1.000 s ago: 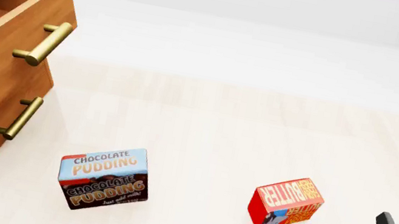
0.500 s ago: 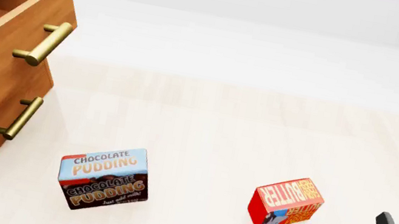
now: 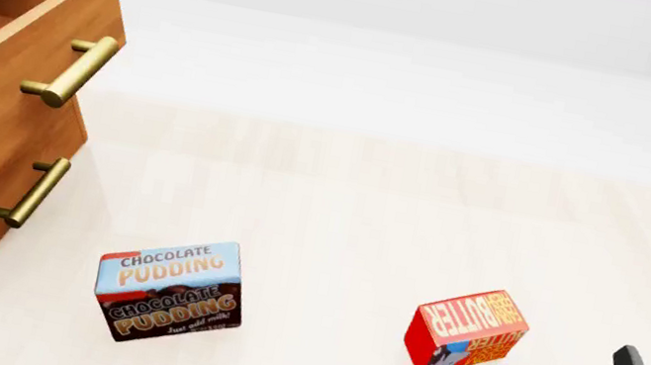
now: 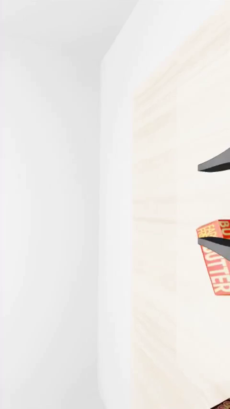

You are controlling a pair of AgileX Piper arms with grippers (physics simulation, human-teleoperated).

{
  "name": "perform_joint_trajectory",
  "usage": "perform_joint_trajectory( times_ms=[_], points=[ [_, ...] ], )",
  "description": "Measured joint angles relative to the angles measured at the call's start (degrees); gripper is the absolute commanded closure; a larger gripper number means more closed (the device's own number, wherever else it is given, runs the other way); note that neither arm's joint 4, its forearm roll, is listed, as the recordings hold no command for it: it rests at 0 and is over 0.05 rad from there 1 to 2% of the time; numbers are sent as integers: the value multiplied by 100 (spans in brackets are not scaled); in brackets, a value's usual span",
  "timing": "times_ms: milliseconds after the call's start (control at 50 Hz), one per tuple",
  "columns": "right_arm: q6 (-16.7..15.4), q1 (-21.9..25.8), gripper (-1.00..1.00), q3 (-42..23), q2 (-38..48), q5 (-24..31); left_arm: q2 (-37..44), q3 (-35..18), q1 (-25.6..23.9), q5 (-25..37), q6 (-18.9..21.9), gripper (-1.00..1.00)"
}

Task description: Put the bowl in the top drawer of the cabinet.

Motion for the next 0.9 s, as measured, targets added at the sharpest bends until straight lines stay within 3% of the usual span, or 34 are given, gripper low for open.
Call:
perform_joint_trajectory(
  times_ms=[540,900],
  points=[
    [-5,6,-100,0,-2,-3,605,61,774,-263,39,100],
    [-10,6,-100,0,-2,-2,840,134,888,-434,-50,100]
  ],
)
